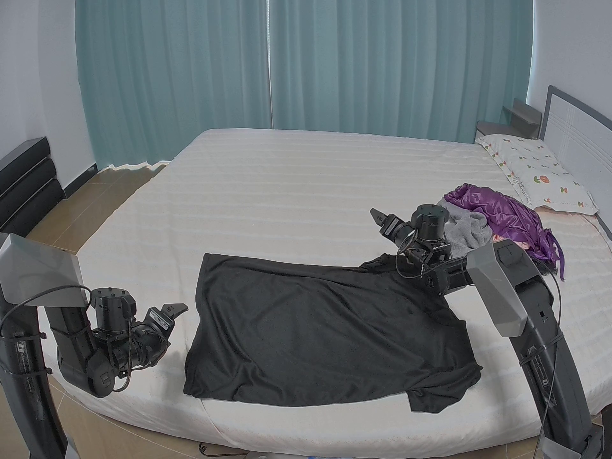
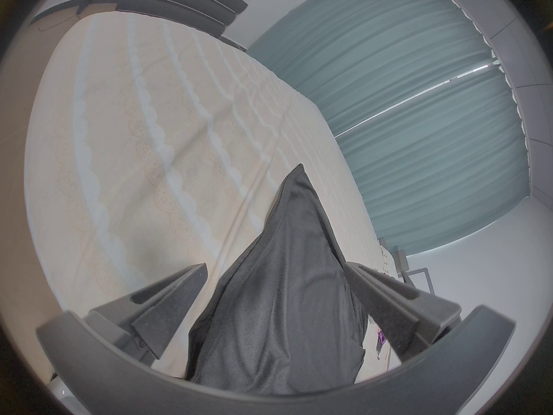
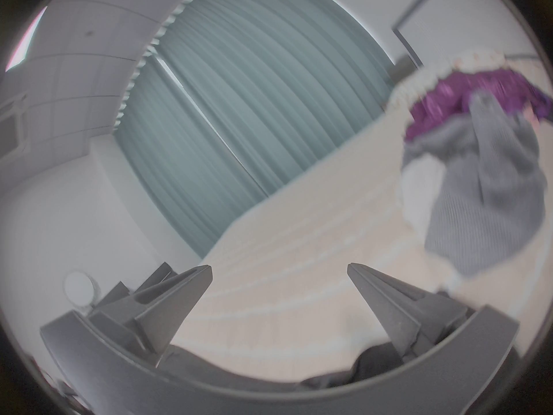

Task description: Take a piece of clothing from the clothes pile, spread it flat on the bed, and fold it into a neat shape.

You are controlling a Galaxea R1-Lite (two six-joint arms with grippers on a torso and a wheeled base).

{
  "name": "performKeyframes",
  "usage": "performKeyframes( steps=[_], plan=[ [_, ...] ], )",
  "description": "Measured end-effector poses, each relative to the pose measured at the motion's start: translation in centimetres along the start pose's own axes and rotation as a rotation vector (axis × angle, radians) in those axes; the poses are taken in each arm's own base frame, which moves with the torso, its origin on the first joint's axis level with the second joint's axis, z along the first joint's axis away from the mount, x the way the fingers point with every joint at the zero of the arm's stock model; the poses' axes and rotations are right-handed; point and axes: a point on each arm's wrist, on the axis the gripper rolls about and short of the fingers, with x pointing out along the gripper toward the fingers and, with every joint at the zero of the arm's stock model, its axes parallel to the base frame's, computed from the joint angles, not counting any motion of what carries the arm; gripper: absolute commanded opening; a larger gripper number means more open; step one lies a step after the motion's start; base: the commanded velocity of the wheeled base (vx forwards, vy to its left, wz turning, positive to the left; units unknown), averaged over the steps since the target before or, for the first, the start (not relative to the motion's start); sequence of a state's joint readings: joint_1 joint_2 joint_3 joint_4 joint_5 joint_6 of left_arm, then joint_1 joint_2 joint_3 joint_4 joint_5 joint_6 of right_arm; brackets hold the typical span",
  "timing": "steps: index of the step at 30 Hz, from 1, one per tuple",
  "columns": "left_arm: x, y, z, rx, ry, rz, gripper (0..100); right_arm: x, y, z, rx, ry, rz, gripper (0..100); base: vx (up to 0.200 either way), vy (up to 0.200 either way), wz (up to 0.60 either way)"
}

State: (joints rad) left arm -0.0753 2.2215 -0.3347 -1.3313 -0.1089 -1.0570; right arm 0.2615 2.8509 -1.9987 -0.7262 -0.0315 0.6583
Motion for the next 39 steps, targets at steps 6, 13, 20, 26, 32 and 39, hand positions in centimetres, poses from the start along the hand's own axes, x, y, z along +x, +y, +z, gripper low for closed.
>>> performKeyframes(
  steps=[6, 13, 20, 26, 32, 39],
  plan=[
    [0.0, 0.0, 0.0, 0.000, 0.000, 0.000, 100, 0.2, -1.4, 0.0, -0.152, -0.117, 0.031, 100, 0.000, 0.000, 0.00],
    [0.0, 0.1, 0.0, 0.001, 0.002, 0.004, 100, 0.2, -3.6, -0.1, -0.089, -0.033, -0.070, 100, 0.000, 0.000, 0.00],
    [0.0, 0.1, -0.1, 0.003, 0.003, 0.005, 100, -1.7, -3.7, 1.5, 0.022, 0.067, -0.132, 100, 0.000, 0.000, 0.00],
    [0.0, 0.1, -0.1, 0.003, 0.003, 0.006, 100, -3.7, -3.8, 2.6, 0.112, 0.212, -0.246, 100, 0.000, 0.000, 0.00],
    [-0.1, 0.2, -0.1, 0.003, 0.004, 0.007, 100, -4.0, -4.3, 2.6, 0.131, 0.247, -0.282, 100, 0.000, 0.000, 0.00],
    [-0.1, 0.2, -0.1, 0.003, 0.005, 0.007, 100, -3.0, -5.3, 1.3, 0.133, 0.275, -0.309, 100, 0.000, 0.000, 0.00]
  ],
)
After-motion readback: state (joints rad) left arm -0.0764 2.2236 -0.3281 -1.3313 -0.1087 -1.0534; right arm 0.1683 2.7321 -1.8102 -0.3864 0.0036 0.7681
